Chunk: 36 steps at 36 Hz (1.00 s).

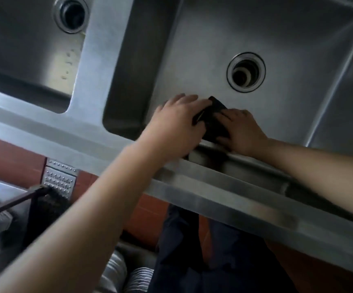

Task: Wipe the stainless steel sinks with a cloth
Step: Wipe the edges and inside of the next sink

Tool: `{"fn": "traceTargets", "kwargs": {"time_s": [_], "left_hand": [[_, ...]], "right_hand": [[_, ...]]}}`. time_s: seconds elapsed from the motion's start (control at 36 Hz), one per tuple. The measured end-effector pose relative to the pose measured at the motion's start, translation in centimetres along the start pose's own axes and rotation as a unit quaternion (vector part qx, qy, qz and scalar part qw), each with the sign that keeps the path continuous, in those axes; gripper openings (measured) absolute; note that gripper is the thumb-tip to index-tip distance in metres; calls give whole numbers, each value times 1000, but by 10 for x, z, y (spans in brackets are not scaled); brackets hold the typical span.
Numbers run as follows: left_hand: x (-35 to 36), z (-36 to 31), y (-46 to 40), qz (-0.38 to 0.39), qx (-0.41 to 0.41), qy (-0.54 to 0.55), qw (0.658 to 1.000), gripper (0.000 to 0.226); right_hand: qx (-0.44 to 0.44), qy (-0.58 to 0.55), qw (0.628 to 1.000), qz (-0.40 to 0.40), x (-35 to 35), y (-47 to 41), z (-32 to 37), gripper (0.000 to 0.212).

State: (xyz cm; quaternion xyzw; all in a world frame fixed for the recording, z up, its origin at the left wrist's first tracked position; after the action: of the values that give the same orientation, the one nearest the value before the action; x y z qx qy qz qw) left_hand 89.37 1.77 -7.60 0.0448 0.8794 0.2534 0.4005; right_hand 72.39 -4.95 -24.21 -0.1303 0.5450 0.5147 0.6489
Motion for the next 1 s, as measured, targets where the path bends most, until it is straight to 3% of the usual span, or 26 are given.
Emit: {"fn": "traceTargets", "kwargs": {"time_s": [0.08,0.19,0.31,0.42,0.53,0.67,0.75,0.83,1.0], "left_hand": [[-5,12,60,-133,-45,0,990,55],[-1,30,117,-297,-150,6,943,55],[-5,51,130,-353,-252,32,900,76],[-17,71,119,-414,-318,68,850,73],[-18,73,105,-411,-409,1,815,67],[-16,74,105,-421,-399,-29,814,66],[-17,72,105,-418,-401,-37,814,65],[-18,71,105,-415,-401,-37,816,65],[-19,70,105,-421,-402,-23,813,65]], "right_hand": [[130,-92,987,-1,-6,-3,5,62],[194,-92,975,60,-1,-15,23,87],[206,19,974,88,7,-34,39,95],[173,78,979,77,6,-51,44,76],[141,100,983,57,-4,-76,47,72],[134,92,986,26,-21,-112,70,48],[61,66,994,60,-20,-124,107,30],[-5,25,992,123,-11,-127,145,31],[79,-147,961,221,-9,-140,152,38]]}}
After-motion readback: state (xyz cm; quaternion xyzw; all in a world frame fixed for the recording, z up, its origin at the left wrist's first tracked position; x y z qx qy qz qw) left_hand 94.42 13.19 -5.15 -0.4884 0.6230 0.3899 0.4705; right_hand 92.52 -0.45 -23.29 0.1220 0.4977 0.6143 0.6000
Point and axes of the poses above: each hand's wrist, its own y-axis away from the middle knuckle, its own x-axis out of the palm, z = x × y, the point moved 5 cm from there along -y, towards the middle knuckle, and after that the axes turned 4 degrees about -z, right-handed, at the moved point
